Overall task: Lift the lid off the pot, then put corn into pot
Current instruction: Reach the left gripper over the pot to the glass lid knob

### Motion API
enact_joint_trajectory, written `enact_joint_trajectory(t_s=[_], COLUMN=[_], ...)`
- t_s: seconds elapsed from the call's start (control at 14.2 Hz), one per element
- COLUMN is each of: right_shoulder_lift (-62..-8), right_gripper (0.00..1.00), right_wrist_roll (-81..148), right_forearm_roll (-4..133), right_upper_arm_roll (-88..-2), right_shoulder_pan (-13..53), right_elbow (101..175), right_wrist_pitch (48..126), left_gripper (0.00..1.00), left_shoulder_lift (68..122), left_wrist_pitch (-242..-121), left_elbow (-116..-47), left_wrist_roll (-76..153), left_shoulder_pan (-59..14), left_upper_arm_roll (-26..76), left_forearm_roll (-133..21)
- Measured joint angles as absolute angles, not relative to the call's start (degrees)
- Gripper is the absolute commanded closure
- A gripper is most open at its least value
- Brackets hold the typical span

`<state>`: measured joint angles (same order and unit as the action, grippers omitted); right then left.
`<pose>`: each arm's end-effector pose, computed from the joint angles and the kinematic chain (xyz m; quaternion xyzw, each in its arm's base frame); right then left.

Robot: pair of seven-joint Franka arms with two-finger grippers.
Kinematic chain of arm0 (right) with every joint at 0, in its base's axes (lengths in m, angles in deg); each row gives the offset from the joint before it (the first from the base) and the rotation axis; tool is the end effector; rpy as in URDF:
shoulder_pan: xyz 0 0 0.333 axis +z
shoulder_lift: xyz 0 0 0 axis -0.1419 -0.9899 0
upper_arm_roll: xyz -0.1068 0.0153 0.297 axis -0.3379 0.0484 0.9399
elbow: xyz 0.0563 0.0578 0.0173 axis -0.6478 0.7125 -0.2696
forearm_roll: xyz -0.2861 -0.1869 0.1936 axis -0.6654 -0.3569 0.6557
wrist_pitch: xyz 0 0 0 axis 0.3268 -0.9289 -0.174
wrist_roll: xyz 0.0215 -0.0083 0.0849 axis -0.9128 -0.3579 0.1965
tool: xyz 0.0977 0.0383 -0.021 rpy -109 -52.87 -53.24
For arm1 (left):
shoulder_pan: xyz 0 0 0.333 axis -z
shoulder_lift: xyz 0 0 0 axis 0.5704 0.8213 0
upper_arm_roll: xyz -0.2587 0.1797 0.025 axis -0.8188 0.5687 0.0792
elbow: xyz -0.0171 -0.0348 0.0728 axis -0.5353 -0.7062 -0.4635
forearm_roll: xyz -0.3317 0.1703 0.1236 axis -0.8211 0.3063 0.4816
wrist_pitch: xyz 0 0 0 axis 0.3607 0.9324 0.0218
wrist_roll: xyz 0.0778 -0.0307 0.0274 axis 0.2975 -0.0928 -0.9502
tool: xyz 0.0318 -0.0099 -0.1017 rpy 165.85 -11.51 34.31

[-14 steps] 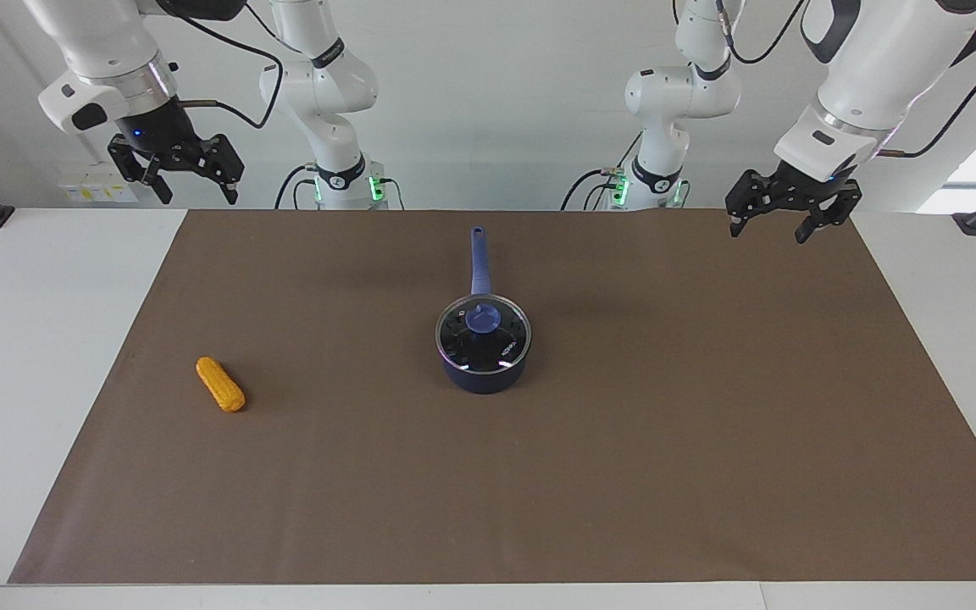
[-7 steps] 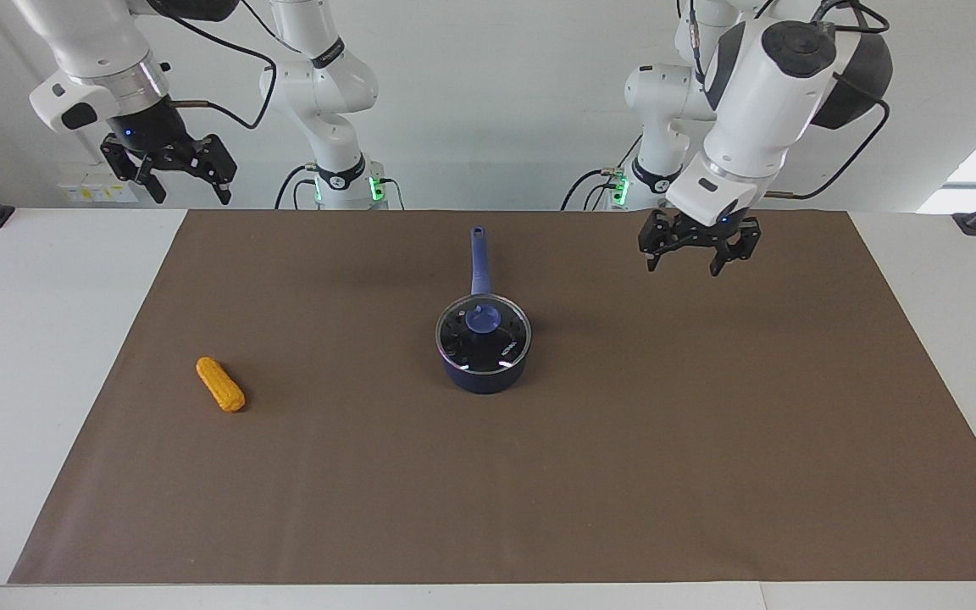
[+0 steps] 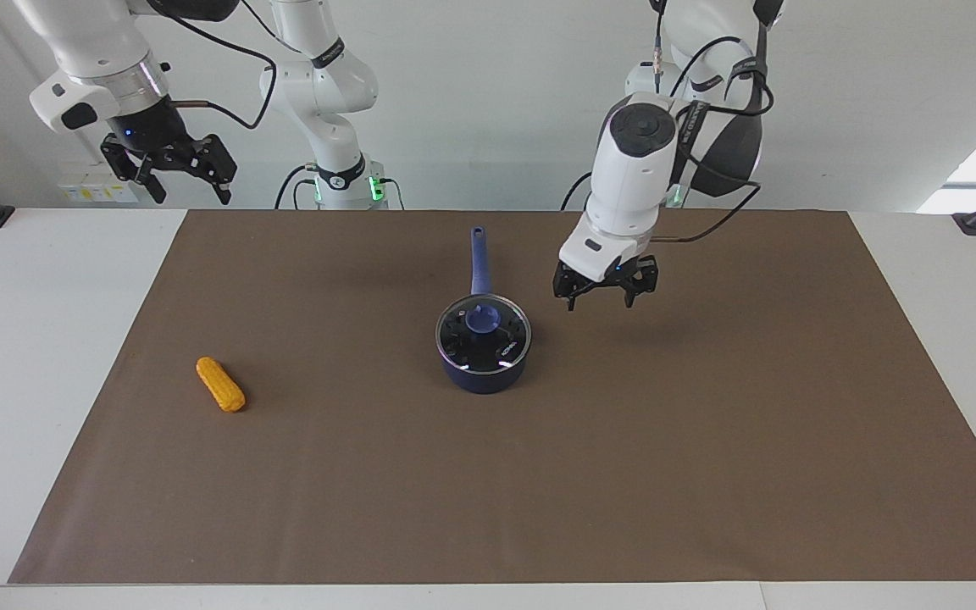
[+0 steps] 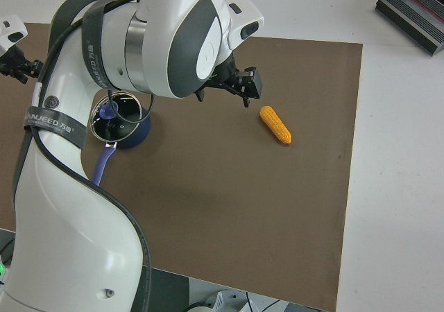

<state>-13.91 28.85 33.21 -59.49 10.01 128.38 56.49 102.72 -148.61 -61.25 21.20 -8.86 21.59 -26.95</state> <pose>0.5126 -0.0549 0.6440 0.9998 -0.0175 -0.0100 0.0015 0.5582 -0.3344 0.4744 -0.9999 -0.0025 -0.0026 0.0149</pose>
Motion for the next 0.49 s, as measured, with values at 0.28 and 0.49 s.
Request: enact_joint_trajectory(t_s=[0.28,0.49], right_shoulder_lift=[-13.91,-13.91], right_gripper=[0.00,0.00], right_wrist_roll=[28.85,28.85], right_forearm_roll=[33.21,33.21], right_upper_arm_roll=[-59.49,-59.50], right_shoulder_pan=[10.01,10.01], right_elbow=[128.42,128.43], right_wrist_pitch=[56.49,56.49], left_gripper=[0.00,0.00], left_shoulder_lift=[106.46,107.65], left_wrist_pitch=[-153.72,-155.47], left_elbow=[-59.36,-58.29], left_wrist_roll=[12.36,8.62], left_shoulder_pan=[-5.30,-2.61], left_upper_arm_roll=[21.57,21.51], left_forearm_roll=[-26.95,-26.95])
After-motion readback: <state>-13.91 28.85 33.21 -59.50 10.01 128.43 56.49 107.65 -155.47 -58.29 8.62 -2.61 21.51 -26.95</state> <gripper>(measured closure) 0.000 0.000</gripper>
